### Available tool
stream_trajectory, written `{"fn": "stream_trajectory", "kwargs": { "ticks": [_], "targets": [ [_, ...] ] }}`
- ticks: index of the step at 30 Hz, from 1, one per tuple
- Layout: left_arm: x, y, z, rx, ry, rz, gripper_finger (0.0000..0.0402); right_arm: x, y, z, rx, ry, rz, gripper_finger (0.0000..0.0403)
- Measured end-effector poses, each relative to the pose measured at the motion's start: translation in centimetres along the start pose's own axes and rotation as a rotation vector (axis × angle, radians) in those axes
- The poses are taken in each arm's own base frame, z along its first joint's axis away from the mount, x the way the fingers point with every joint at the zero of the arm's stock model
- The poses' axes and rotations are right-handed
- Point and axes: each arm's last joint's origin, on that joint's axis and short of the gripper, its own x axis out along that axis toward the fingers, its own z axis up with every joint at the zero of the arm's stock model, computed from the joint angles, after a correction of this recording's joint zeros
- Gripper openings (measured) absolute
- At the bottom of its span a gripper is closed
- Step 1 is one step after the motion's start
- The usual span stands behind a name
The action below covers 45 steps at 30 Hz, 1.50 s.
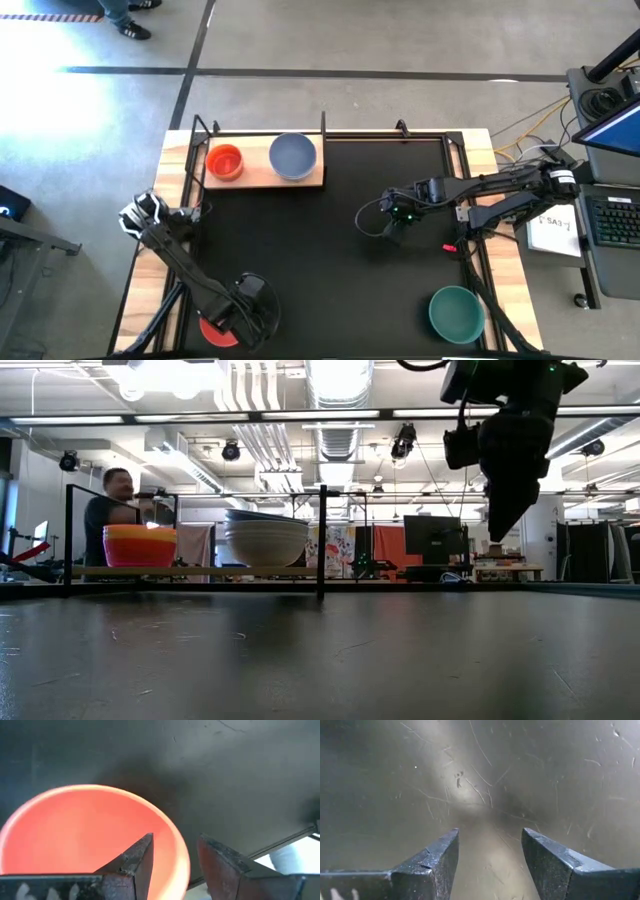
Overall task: Place and stack bowls onto a shelf
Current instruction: Stack the orange bowl on top of the blue bowl on the shelf
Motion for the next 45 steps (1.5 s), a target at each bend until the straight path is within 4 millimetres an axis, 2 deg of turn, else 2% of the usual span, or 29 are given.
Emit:
{"fn": "stream_trajectory", "kwargs": {
  "ticks": [6, 12, 15, 21, 25, 29, 37, 45],
  "targets": [
    [1.9, -0.5, -0.8, 0.002, 0.028, 0.039, 0.0135, 0.0, 0.0, 0.1, -0.02, -0.009, 0.004, 0.0203],
    [3.5, 0.0, -0.7, 0.066, 0.022, 0.103, 0.013, 0.0, 0.1, 0.1, -0.022, -0.012, 0.005, 0.0203],
    [4.0, 0.1, -0.5, 0.161, 0.035, 0.096, 0.0104, 0.0, 0.1, 0.1, -0.023, -0.014, 0.006, 0.0203],
    [4.8, 0.6, 0.4, 0.248, 0.114, 0.152, 0.0012, 0.0, 0.1, 0.1, -0.023, -0.015, 0.007, 0.0203],
    [4.4, 0.0, 1.5, 0.34, 0.147, 0.136, 0.0007, 0.0, 0.1, 0.1, -0.024, -0.015, 0.007, 0.0203],
    [3.3, -0.9, 3.1, 0.464, 0.108, 0.112, 0.0001, 0.0, 0.1, 0.1, -0.024, -0.016, 0.006, 0.0203],
    [0.2, -2.7, 7.1, 0.77, 0.006, 0.085, 0.0, 0.0, 0.1, 0.1, 0.023, -0.013, 0.008, 0.0203],
    [-2.1, -2.9, 11.6, 0.901, -0.108, 0.117, 0.0, 0.0, 0.0, -0.2, 0.108, 0.03, 0.019, 0.0203]
  ]
}}
